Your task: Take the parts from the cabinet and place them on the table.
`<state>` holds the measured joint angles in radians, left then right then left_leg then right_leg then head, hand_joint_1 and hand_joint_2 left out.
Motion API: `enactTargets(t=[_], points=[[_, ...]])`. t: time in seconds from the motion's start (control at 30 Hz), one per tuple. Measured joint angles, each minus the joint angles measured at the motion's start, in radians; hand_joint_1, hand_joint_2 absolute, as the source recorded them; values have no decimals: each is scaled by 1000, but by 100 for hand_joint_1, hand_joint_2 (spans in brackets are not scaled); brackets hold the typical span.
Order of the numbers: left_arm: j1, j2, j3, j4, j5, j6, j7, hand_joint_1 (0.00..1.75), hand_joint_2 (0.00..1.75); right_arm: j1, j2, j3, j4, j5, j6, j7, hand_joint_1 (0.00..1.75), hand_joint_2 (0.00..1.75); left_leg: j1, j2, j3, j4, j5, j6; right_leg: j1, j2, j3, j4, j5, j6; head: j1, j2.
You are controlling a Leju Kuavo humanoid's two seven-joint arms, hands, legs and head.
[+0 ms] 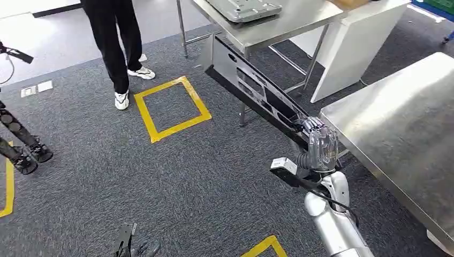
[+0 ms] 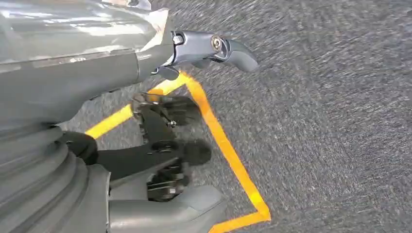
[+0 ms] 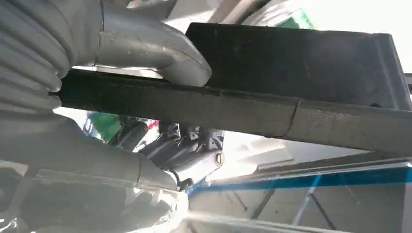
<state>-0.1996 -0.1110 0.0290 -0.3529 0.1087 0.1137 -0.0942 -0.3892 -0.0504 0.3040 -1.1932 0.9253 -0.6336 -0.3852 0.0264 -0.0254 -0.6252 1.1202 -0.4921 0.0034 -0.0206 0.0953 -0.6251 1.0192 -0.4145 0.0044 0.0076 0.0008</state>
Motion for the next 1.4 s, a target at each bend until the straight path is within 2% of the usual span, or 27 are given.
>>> enactTargets(t=[0.03,0.07,0.17,0.2,0.27,0.33,0.4,0.43,0.5,0.53,0.57,0.7,0.73,0.77,0.8,0.87,0.9,0.93,1.0,1.03,1.07,1.2,1.23,1.27,1.3,1.33,1.4], points=[[-3,3,1,0,-5,-1,4,0,175,-5,0,-5,4,58,0,6,175,175,9,-53,23,-55,11,-1,0,12,-4,4,0,1,1,0],[-7,4,2,0,-9,-4,10,0,175,-12,1,-16,8,129,0,12,175,175,11,-83,27,-69,5,-4,12,22,-16,13,0,8,2,0],[-21,5,4,0,-25,-11,21,0,175,-11,6,-61,11,312,-2,19,175,175,-7,-44,24,-66,10,15,2,56,-26,-5,14,35,2,0],[-30,3,4,0,-27,-12,24,0,175,-12,6,-80,11,360,-2,25,175,175,-1,-29,28,-80,20,28,12,66,-38,-6,16,44,2,0],[-46,8,4,0,-38,-17,33,0,175,-18,7,-118,8,466,-3,67,175,175,-2,-5,35,-94,30,45,10,-42,-67,68,-23,35,14,0],[-51,9,4,0,-53,-19,48,0,175,-24,-2,-128,-3,550,-3,149,175,175,-9,27,35,-95,29,46,9,-74,-144,226,-85,32,15,0],[-59,11,4,2,-60,-20,53,0,175,-22,-19,-128,-6,584,-3,210,175,175,-11,56,34,-94,27,48,6,-81,-182,307,-105,41,16,0],[-65,12,4,2,-66,-20,55,0,175,-22,-29,-128,-8,598,-3,227,175,175,-11,69,35,-94,25,46,4,-85,-165,276,-91,49,16,0],[-78,11,3,3,-67,-23,59,0,175,-22,-45,-128,-16,612,-3,244,175,175,-10,97,38,-94,22,41,2,-113,-67,98,-31,68,16,0],[-83,11,3,3,-68,-23,60,0,175,-23,-50,-128,-22,613,-3,246,175,175,-13,108,42,-93,18,36,3,-163,-19,11,-7,69,17,0],[-85,12,3,3,-68,-23,60,0,175,-26,-52,-128,-25,614,-3,248,175,175,-22,119,44,-92,12,28,17,-208,-1,-8,1,57,19,0],[-97,11,3,3,-69,-22,62,0,175,-24,-67,-126,-29,632,-3,276,175,175,-22,171,62,-94,-4,7,14,-144,-7,-11,5,34,13,0],[-102,11,3,3,-72,-19,60,0,175,-22,-69,-124,-34,637,-3,299,175,175,-13,123,58,-82,-14,-1,-5,-132,-2,-14,9,27,12,0],[-104,12,3,3,-75,-14,57,0,175,-25,-75,-122,-36,637,-3,325,175,175,-9,62,40,-39,-43,-1,-5,-122,-2,-14,8,15,8,0],[-103,10,3,3,-76,-5,53,0,175,-27,-79,-120,-36,635,-3,345,175,175,-9,36,7,31,-83,-3,-4,-109,-2,-14,8,9,5,0],[-100,10,3,8,-77,13,47,0,175,-25,-82,-115,-36,632,-3,366,175,175,-8,23,-77,186,-142,-8,-2,-79,-2,-13,8,9,2,0],[-99,10,3,10,-79,15,46,0,175,-22,-85,-115,-36,633,-3,375,175,175,-8,23,-102,220,-137,-9,-1,-60,-1,-13,8,9,3,0],[-100,10,3,10,-81,13,42,0,175,-21,-90,-114,-35,637,-3,378,175,175,-7,23,-101,198,-106,-9,-2,-44,-1,-11,8,9,2,0],[-102,11,3,11,-85,2,32,0,175,-21,-97,-113,-32,637,-3,387,175,175,-1,15,-42,52,-8,-8,-7,-14,-1,-4,7,11,2,0],[-103,11,3,11,-85,-3,28,0,175,-21,-101,-113,-32,637,-3,393,175,175,7,-20,-3,-43,36,-11,-8,1,-3,2,3,16,2,0],[-105,11,3,11,-85,-11,26,0,175,-22,-106,-113,-32,637,-3,396,175,175,13,-70,4,-57,16,-13,-4,10,-11,6,3,22,2,0],[-110,8,3,11,-80,-34,20,0,175,-20,-139,-123,-24,637,-3,400,175,175,-5,-19,5,-69,31,22,1,53,-26,-8,17,53,2,0],[-115,2,3,11,-78,-38,18,0,175,-20,-146,-127,-21,639,-3,406,175,175,-1,-8,8,-79,38,33,-3,34,-35,-4,14,53,2,0],[-117,7,4,11,-77,-41,15,0,175,-26,-153,-131,-13,641,-3,415,175,175,-3,1,11,-83,40,43,2,-26,-50,33,-7,51,11,0],[-116,10,4,11,-77,-41,14,0,175,-37,-155,-133,-4,643,-3,423,175,175,-5,13,12,-85,40,46,1,-63,-86,105,-38,48,17,0],[-115,10,5,11,-76,-41,13,0,175,-44,-156,-134,7,643,-3,430,175,175,-8,29,12,-85,40,47,0,-79,-130,195,-72,47,17,0],[-115,10,5,12,-75,-41,13,0,175,-44,-158,-138,22,643,-3,431,175,175,-10,54,12,-84,38,49,0,-83,-188,318,-105,56,17,0]])
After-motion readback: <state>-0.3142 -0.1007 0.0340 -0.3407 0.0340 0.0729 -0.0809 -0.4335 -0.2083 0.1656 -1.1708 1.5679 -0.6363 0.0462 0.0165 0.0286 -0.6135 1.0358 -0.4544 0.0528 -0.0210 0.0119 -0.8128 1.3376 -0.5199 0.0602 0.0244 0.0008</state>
